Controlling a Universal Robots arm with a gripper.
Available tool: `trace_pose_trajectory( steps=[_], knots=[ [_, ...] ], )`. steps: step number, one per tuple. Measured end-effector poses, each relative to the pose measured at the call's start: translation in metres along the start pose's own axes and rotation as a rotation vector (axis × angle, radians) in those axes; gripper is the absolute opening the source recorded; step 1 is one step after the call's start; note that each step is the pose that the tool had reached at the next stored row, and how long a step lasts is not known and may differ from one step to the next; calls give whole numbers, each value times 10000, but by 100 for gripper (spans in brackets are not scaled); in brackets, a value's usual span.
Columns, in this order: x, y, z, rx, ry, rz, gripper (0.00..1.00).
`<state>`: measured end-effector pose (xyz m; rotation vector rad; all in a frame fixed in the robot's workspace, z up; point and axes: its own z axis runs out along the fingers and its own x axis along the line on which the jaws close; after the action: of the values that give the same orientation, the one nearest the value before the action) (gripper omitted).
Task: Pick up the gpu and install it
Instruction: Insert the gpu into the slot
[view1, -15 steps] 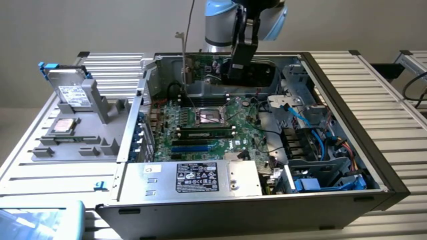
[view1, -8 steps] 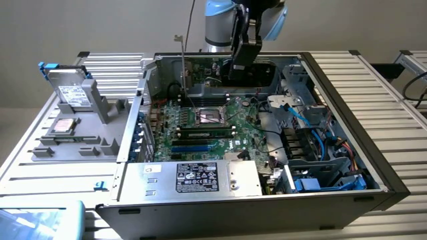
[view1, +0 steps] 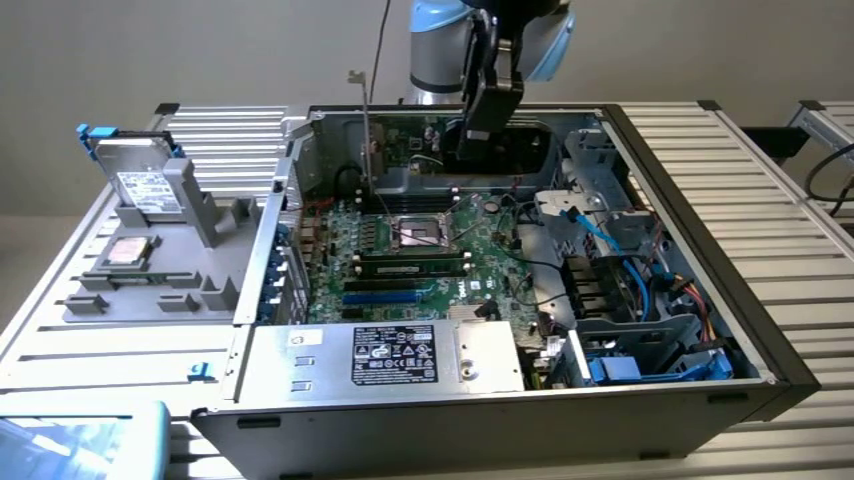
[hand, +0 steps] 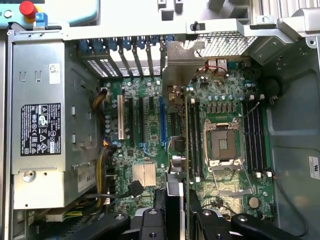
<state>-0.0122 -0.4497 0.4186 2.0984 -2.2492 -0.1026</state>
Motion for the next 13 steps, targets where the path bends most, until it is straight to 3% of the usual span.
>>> trace_pose_trajectory(
  steps=[2, 6, 13],
  knots=[
    [-4, 10, 7, 3, 55, -11, 28],
    [-47, 40, 35, 27, 254, -66, 28],
    [-60, 104, 142, 100, 256, -125, 28]
  ],
)
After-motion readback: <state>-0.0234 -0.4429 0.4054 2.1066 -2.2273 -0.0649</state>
